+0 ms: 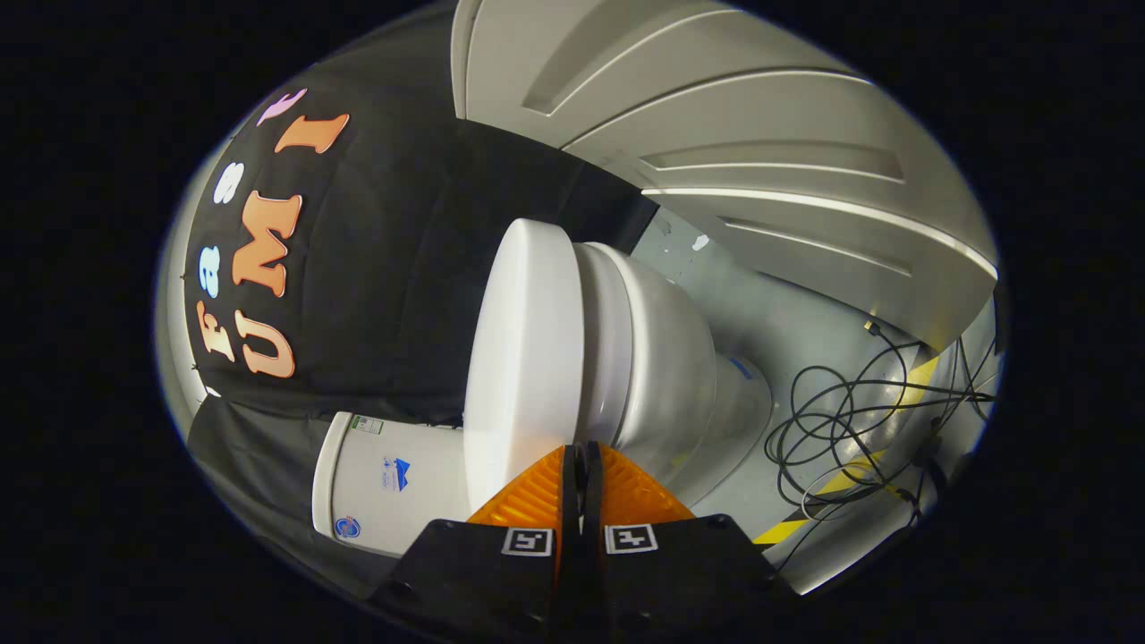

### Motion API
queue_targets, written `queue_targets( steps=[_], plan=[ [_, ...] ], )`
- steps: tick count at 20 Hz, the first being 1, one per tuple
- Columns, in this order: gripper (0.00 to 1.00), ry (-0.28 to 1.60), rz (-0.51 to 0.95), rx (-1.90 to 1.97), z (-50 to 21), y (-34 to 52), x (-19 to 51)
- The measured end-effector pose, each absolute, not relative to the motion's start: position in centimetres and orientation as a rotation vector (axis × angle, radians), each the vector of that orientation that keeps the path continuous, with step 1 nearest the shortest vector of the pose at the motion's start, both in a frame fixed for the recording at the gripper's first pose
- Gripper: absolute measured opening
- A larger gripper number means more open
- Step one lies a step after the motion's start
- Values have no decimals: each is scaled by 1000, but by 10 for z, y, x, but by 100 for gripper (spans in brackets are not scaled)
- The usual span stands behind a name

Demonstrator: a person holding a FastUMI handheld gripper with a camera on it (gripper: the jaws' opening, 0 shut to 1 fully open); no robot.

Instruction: Open the toilet lid.

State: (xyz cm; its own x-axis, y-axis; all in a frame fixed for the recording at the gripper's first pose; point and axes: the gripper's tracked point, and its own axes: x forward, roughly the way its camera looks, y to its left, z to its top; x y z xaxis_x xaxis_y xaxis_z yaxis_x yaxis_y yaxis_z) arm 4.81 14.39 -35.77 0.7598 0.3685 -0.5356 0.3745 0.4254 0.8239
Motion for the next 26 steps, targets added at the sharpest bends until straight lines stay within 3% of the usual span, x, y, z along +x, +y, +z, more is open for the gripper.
queue_targets(
  steps=[26],
  plan=[
    [8, 487, -38, 354, -207, 195, 93]
  ],
)
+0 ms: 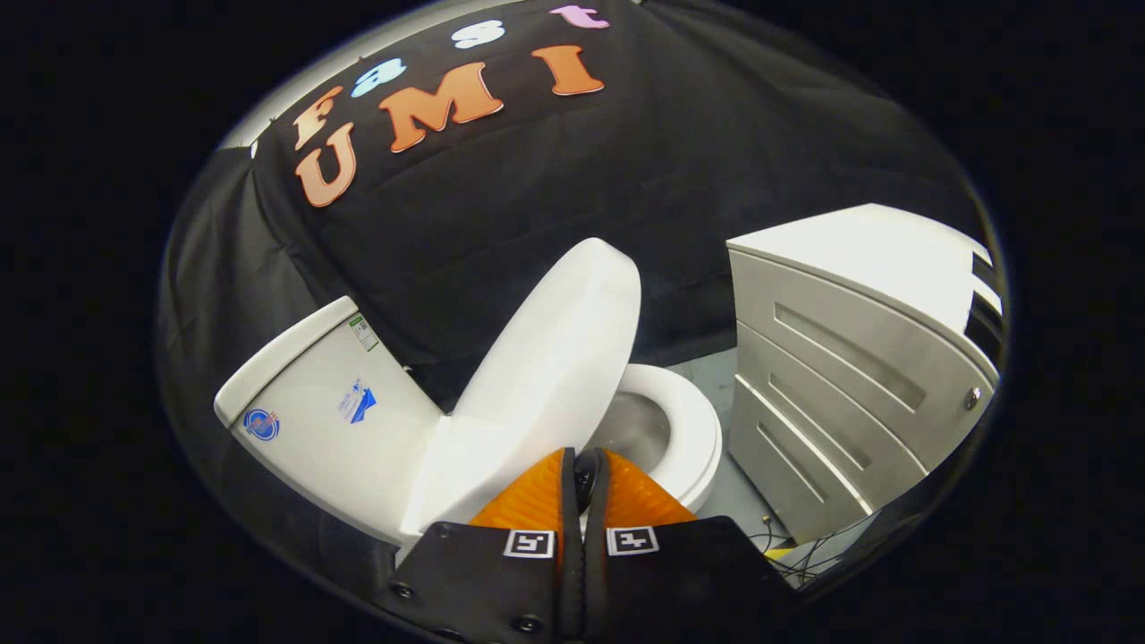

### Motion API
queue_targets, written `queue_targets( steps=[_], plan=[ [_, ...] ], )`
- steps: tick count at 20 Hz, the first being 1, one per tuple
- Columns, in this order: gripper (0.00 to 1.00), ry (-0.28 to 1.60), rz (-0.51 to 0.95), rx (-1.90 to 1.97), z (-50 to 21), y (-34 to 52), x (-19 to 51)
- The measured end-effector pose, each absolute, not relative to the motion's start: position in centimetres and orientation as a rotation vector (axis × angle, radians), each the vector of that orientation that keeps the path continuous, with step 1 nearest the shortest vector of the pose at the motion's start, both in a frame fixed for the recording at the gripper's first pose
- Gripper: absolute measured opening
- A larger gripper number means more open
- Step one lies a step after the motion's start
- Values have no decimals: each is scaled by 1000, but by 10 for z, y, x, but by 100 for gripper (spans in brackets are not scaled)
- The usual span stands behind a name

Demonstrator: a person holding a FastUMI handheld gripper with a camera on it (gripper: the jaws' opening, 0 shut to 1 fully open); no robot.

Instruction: Open the toilet lid.

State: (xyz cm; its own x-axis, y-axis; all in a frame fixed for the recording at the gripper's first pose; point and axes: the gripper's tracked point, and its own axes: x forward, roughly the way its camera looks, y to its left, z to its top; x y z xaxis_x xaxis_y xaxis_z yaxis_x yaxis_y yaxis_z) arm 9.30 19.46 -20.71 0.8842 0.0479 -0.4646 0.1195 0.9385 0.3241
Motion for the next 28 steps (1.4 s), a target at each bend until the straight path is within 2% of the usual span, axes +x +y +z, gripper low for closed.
queue_targets(
  steps=[8, 28],
  plan=[
    [8, 411, 8, 79, -147, 245, 98],
    [8, 282, 16, -304, -85, 356, 93]
  ],
)
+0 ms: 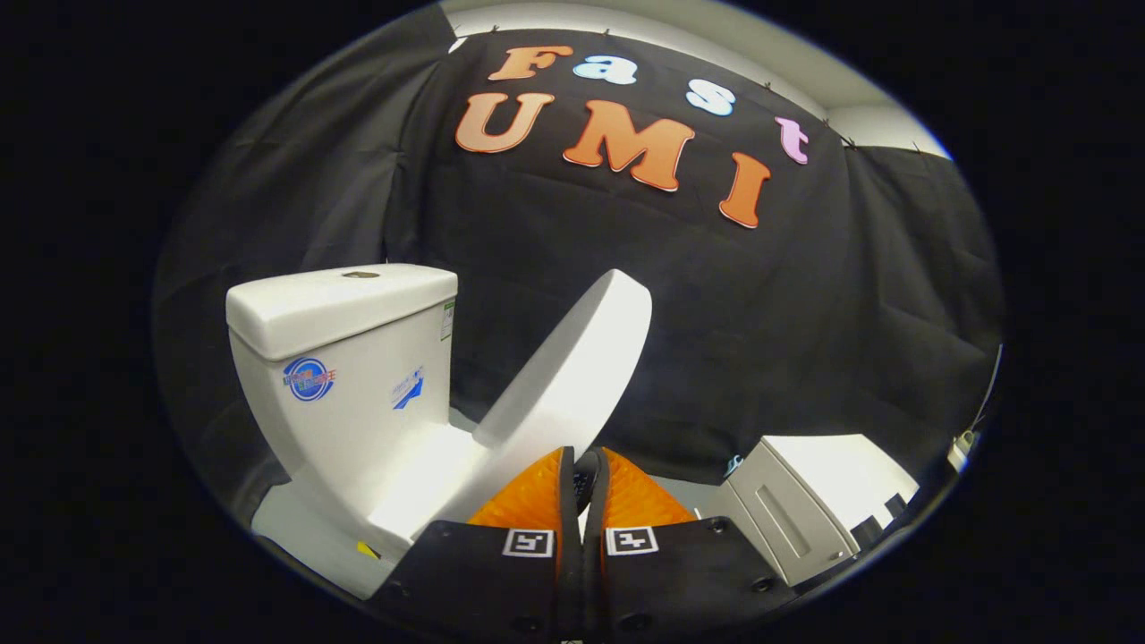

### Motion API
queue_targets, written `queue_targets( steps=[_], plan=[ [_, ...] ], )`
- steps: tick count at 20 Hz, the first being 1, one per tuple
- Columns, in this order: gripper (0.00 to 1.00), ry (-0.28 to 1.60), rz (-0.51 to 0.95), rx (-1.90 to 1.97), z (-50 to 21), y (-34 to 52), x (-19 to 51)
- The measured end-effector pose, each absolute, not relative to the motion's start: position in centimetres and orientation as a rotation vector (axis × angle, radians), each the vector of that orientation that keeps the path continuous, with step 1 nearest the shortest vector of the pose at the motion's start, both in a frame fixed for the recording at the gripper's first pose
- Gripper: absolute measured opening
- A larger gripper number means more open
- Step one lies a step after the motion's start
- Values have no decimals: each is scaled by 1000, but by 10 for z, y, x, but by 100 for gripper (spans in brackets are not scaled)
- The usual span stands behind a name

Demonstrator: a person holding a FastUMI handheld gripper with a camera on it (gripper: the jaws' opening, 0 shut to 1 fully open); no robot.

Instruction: Open the toilet lid.

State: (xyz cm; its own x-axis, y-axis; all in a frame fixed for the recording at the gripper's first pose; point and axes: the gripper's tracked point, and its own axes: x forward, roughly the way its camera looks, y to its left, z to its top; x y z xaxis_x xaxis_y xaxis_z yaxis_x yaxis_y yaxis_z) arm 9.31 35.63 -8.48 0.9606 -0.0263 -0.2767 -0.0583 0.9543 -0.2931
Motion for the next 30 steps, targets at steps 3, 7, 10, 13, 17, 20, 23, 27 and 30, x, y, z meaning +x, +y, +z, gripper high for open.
queue_targets(
  steps=[3, 7, 10, 13, 17, 20, 23, 27, 30],
  plan=[
    [8, 259, 7, -346, -78, 375, 91],
    [8, 239, 5, -424, -74, 406, 91],
    [8, 220, 27, -462, -69, 431, 91],
    [8, 194, 56, -510, -69, 458, 89],
    [8, 170, 94, -582, -71, 495, 83],
    [8, 165, 122, -610, -77, 522, 82],
    [8, 158, 129, -639, -80, 540, 80],
    [8, 161, 118, -637, -82, 541, 82],
    [8, 165, 125, -627, -81, 541, 83]
  ],
)
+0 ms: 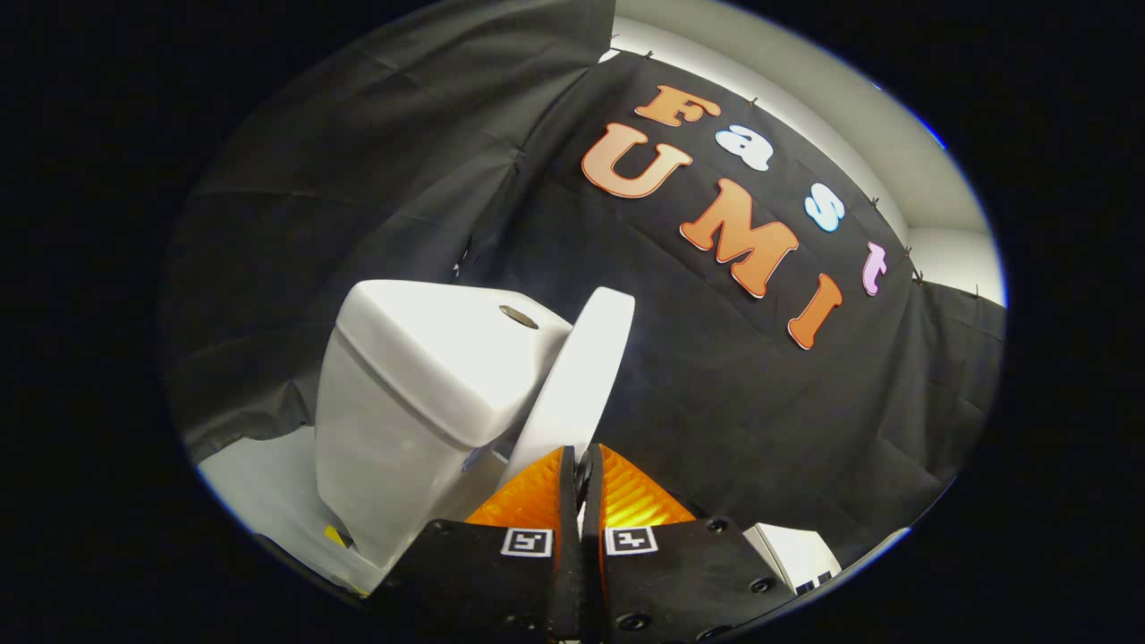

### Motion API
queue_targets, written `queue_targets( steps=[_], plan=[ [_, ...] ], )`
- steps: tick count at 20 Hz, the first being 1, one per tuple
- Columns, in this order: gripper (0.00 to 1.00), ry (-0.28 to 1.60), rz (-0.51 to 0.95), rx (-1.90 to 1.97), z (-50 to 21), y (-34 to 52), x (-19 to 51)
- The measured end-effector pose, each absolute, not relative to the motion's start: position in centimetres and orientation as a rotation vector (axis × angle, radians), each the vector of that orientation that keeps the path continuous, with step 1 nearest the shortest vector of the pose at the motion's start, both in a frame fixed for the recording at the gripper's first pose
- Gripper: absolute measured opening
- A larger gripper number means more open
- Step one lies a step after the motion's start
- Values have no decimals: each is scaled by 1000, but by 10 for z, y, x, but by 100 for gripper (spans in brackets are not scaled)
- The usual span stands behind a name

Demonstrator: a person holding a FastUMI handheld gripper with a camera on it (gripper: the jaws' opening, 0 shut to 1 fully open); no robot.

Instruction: Open the toilet lid.

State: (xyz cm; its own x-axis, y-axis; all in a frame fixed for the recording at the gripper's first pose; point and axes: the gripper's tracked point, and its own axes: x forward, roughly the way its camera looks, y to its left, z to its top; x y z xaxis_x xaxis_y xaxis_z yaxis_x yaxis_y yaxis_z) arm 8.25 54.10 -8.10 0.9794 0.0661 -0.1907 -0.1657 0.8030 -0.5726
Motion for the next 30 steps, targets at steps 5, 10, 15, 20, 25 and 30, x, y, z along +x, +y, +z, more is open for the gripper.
queue_targets(
  steps=[5, 10, 15, 20, 25, 30],
  plan=[
    [9, 180, 118, -563, -81, 539, 84],
    [51, 216, 218, -451, -85, 552, 83],
    [98, 179, 286, -359, -57, 550, 78],
    [98, 139, 269, -288, -16, 494, 100],
    [98, 106, 219, -195, 25, 408, 117],
    [97, 92, 195, -125, 57, 314, 115]
  ],
)
